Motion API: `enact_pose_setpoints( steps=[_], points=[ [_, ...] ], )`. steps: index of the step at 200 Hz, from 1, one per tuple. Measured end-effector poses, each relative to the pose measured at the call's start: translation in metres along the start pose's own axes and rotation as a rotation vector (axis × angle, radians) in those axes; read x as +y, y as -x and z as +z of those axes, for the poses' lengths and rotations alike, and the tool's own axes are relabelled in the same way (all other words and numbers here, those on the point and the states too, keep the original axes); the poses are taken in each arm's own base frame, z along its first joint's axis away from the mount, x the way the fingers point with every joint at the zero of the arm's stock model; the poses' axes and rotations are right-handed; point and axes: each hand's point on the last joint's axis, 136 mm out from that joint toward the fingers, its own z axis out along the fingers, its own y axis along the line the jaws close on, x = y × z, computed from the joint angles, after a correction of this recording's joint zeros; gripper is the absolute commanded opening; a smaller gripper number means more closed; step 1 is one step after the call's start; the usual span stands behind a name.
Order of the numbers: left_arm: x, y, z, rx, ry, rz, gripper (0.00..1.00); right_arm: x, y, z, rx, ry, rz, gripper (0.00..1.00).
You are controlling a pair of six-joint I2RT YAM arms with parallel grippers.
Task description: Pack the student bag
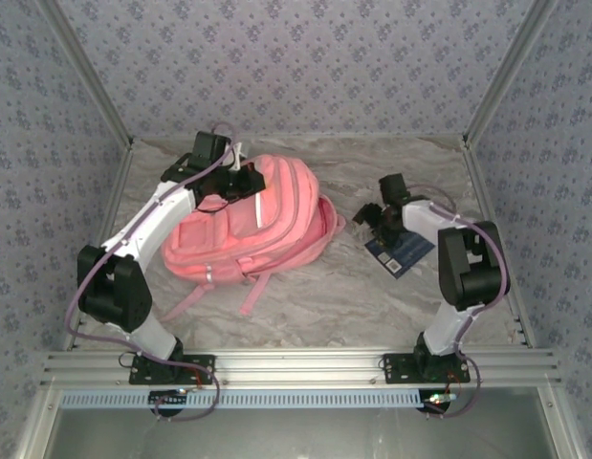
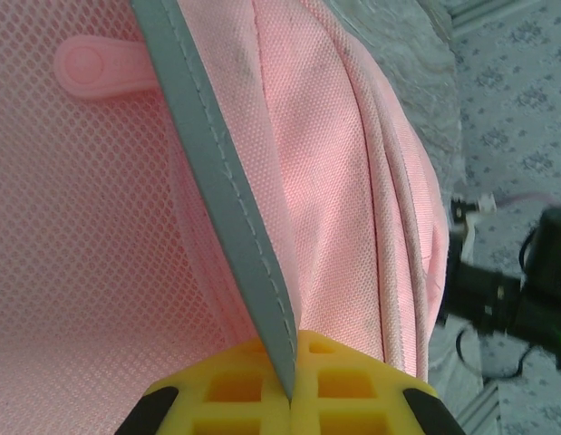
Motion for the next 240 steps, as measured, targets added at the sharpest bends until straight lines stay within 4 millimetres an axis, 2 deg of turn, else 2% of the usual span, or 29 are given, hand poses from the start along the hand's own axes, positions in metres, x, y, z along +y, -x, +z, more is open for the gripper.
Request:
enact_pose_setpoints(
  steps=[34,58,75,94,110,122,139,160,173,193,224,240],
  points=[
    [0.023,0.013,-0.006,-0.046,0.079,-0.006,0.01,0.009,-0.065,-0.007,0.061,0.045,-0.092,0.81],
    [0.043,0.022,-0.013,-0.081,0.163,-0.009,0.24,0.007,-0.091,-0.018,0.095,0.043,-0.149,0.84],
    [0.053,0.025,-0.012,-0.082,0.208,0.003,0.38,-0.001,-0.087,-0.036,0.064,0.037,-0.162,0.87],
    [0.055,0.023,-0.007,-0.058,0.248,0.025,0.49,-0.011,-0.06,-0.065,-0.055,0.023,-0.172,0.9],
    [0.04,0.018,-0.004,-0.037,0.277,0.099,0.54,-0.026,-0.037,-0.084,-0.15,-0.021,-0.174,0.91],
    [0.017,0.011,-0.003,-0.024,0.281,0.179,0.6,-0.037,-0.025,-0.09,-0.189,-0.041,-0.167,0.91],
    [-0.026,0.003,-0.004,-0.028,0.26,0.294,0.7,-0.057,-0.012,-0.089,-0.213,-0.049,-0.132,0.9],
    [-0.079,-0.014,0.001,-0.018,0.179,0.415,0.77,-0.085,-0.007,-0.075,-0.195,-0.029,-0.05,0.89],
    [-0.103,-0.03,0.014,0.027,0.096,0.433,0.8,-0.096,-0.008,-0.066,-0.174,-0.004,-0.004,0.88],
    [-0.111,-0.05,0.051,0.126,0.015,0.401,0.8,-0.101,-0.005,-0.056,-0.159,0.058,0.051,0.85],
    [-0.09,-0.094,0.134,0.317,-0.001,0.333,0.75,-0.1,0.006,-0.05,-0.162,0.143,0.118,0.8],
    [-0.081,-0.117,0.166,0.398,-0.01,0.298,0.72,-0.098,0.009,-0.047,-0.159,0.175,0.131,0.79]
  ],
)
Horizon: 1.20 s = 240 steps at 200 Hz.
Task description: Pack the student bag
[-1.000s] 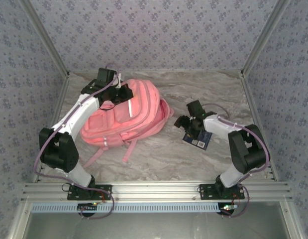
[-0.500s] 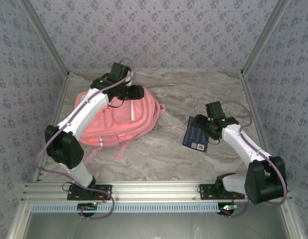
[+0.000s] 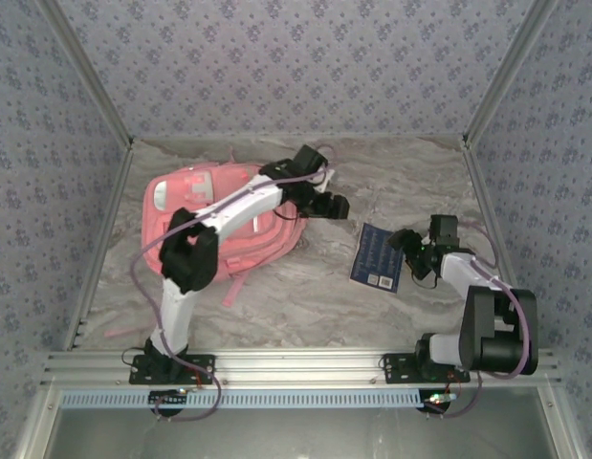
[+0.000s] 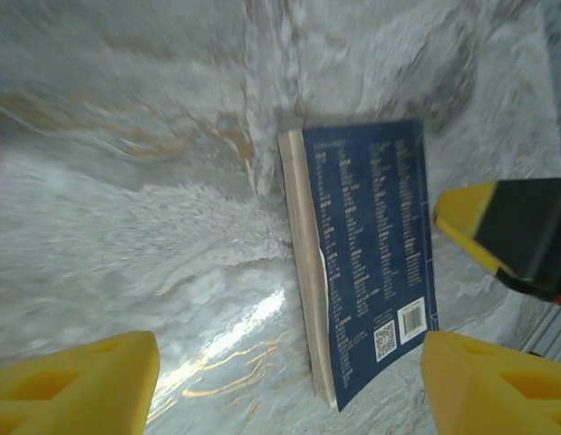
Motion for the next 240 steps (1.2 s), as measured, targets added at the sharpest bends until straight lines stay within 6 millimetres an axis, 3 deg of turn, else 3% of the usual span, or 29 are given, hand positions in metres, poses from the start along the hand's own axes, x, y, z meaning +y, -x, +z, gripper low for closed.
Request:
enact_pose_setpoints(
  steps=[19,43,103,155,196,240],
  points=[
    [0.002,-0.012,0.032,0.069,-0.029,-0.04,0.69,0.002,-0.002,0.005,0.01,0.025,0.0,0.77],
    [-0.006,-0.014,0.048,0.089,-0.078,-0.055,0.66,0.003,-0.001,0.006,0.01,0.047,0.005,0.73],
    [-0.031,0.0,0.056,0.057,-0.158,-0.043,0.6,0.013,-0.005,0.011,0.033,0.102,-0.012,0.64],
    [-0.012,-0.013,0.083,0.107,-0.105,-0.068,0.57,0.02,-0.01,0.011,0.052,0.135,-0.027,0.62],
    [-0.003,-0.015,0.085,0.111,-0.063,-0.075,0.56,0.022,-0.013,0.013,0.062,0.14,-0.035,0.62],
    [-0.007,-0.019,0.088,0.117,-0.065,-0.07,0.55,0.024,-0.021,0.019,0.097,0.146,-0.038,0.62]
  ],
)
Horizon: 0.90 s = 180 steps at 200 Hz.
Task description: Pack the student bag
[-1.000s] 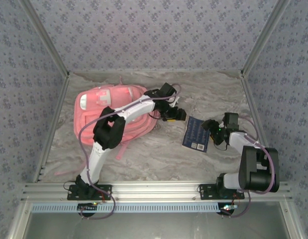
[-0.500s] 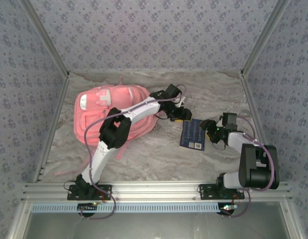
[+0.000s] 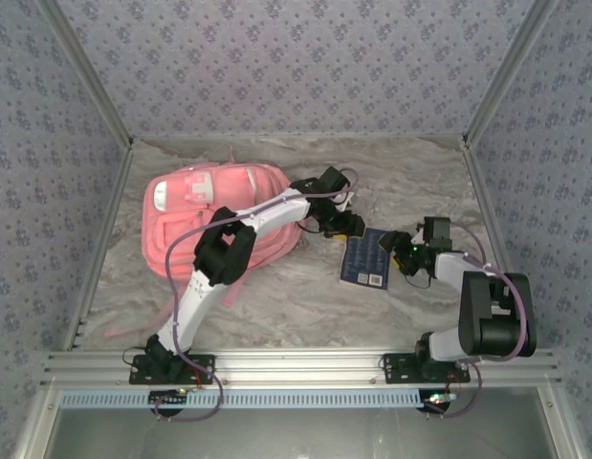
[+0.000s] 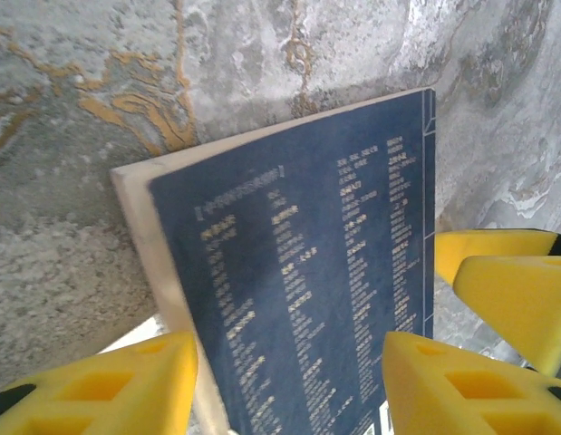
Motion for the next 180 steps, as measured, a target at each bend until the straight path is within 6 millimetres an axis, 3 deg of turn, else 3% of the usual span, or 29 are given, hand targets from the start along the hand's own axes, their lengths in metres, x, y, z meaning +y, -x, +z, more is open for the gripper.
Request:
enact_pose_setpoints(
  steps=[48,81,113,150,180],
  points=[
    [-0.006,-0.008,0.007,0.02,-0.008,0.005,0.44,0.004,0.001,0.003,0.007,0.026,0.019,0.61],
    [-0.004,-0.008,0.007,0.021,-0.003,0.012,0.26,0.006,0.0,0.005,0.01,0.035,0.018,0.62],
    [-0.005,-0.009,0.007,0.026,-0.005,0.019,0.0,0.006,0.0,0.005,0.01,0.035,0.021,0.62],
    [-0.007,-0.009,0.004,0.024,-0.014,0.033,0.0,0.012,0.0,0.003,0.01,0.056,0.013,0.76],
    [-0.021,-0.013,-0.019,0.004,-0.06,0.049,0.0,0.016,-0.007,-0.004,0.011,0.096,-0.001,0.84]
  ],
)
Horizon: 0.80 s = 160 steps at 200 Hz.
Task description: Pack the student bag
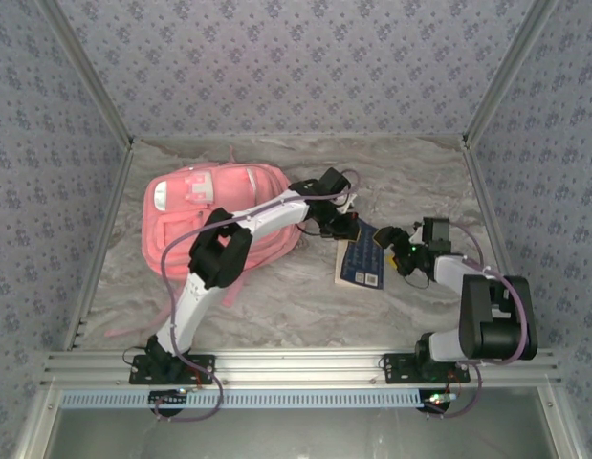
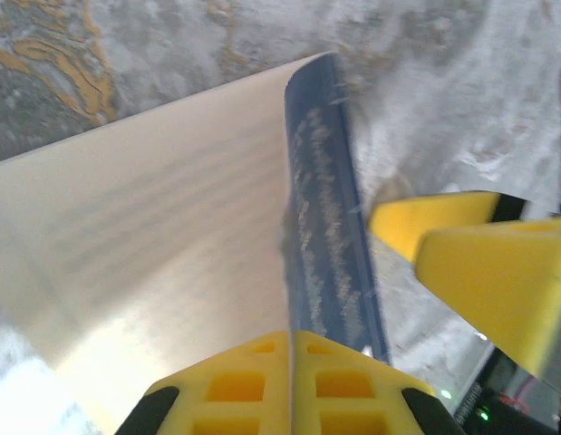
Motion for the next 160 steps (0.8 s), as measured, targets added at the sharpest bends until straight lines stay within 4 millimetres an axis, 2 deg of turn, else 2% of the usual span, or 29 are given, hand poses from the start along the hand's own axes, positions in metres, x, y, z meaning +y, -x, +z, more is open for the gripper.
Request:
enact_pose_setpoints(
  steps=[46,85,105,124,144,160],
  points=[
    [-0.038,0.005,-0.04,-0.051,-0.109,0.058,0.0,0.012,0.0,-0.001,-0.003,0.176,0.024,0.86],
    [-0.049,0.005,-0.051,-0.068,-0.145,0.09,0.0,0.033,0.003,0.012,0.034,0.378,0.091,0.83],
    [-0.048,0.003,-0.054,-0.07,-0.15,0.089,0.0,0.042,0.003,0.019,0.066,0.472,0.128,0.78],
    [-0.043,0.003,-0.054,-0.07,-0.151,0.081,0.0,0.049,-0.005,0.024,0.098,0.513,0.128,0.72],
    [-0.035,0.002,-0.054,-0.064,-0.15,0.066,0.0,0.058,-0.015,0.023,0.129,0.542,0.109,0.6],
    [-0.03,0.005,-0.055,-0.07,-0.152,0.059,0.0,0.061,-0.019,0.023,0.141,0.551,0.102,0.47]
  ],
)
